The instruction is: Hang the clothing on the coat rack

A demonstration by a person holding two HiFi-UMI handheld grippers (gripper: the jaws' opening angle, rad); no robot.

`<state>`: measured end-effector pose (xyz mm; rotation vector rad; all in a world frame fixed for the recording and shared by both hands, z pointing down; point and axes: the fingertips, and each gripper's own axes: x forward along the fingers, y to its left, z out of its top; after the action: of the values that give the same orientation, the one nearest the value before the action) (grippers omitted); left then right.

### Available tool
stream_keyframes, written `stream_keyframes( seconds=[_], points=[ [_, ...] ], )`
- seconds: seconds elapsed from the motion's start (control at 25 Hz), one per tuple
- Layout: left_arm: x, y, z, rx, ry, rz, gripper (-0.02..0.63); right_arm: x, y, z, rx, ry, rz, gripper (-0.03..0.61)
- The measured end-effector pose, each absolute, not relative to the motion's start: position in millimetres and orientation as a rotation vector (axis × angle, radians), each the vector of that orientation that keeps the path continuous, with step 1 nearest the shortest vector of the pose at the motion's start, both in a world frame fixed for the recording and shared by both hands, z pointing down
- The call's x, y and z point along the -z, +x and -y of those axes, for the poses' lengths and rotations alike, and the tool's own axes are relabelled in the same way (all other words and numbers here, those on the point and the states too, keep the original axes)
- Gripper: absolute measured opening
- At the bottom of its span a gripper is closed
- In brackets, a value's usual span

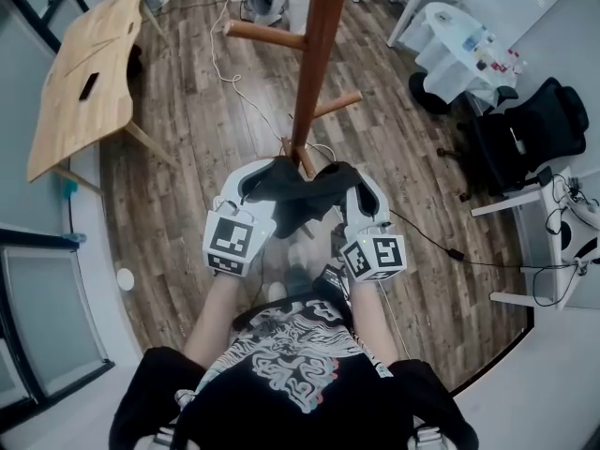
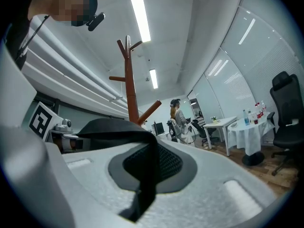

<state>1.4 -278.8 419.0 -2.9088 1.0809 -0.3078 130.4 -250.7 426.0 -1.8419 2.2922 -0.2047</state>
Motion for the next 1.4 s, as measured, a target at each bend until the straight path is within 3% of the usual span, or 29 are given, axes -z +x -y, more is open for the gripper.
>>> stream_keyframes(
  seconds=[1.4],
  points=[
    [-419, 5, 346, 0.324, -2.889, -1.203, 0.002, -414, 142, 331, 0.157, -1.774, -2.386, 0.011]
  ],
)
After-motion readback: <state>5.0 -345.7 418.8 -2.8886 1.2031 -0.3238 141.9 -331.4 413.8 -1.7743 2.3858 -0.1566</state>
